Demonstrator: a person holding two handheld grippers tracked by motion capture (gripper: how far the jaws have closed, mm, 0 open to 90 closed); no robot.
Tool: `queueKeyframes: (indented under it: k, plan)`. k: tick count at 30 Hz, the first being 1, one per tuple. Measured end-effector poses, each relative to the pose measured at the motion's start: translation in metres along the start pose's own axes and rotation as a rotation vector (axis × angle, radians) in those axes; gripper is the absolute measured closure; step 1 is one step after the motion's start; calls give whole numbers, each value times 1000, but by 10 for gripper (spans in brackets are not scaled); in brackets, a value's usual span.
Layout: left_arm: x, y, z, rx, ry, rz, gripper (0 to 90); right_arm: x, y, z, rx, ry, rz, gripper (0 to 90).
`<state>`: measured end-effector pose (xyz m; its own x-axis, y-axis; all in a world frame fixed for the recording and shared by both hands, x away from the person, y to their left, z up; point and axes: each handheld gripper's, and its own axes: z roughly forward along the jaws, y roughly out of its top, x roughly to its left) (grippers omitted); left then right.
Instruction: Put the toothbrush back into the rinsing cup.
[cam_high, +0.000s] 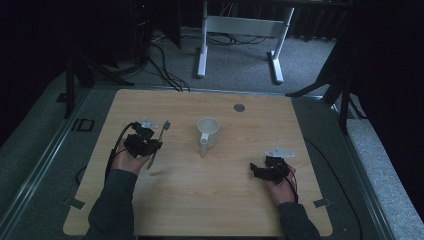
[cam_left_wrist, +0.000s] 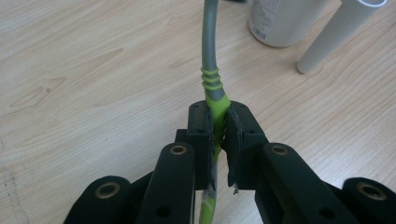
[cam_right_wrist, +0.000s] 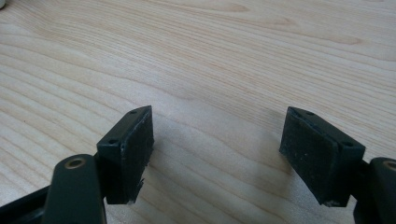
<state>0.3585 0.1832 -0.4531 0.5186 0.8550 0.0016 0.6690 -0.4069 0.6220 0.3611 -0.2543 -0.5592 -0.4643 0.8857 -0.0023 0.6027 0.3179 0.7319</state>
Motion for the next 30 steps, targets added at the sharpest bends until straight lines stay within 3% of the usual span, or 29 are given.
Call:
queueKeyframes:
  k: [6, 30]
  plan:
    - [-3, 1, 0, -11, -9, 19, 812, 0, 0, 0, 0, 0, 0, 252]
    - [-5, 8, -7, -77, -15, 18, 811, 0, 0, 0, 0, 0, -3, 253]
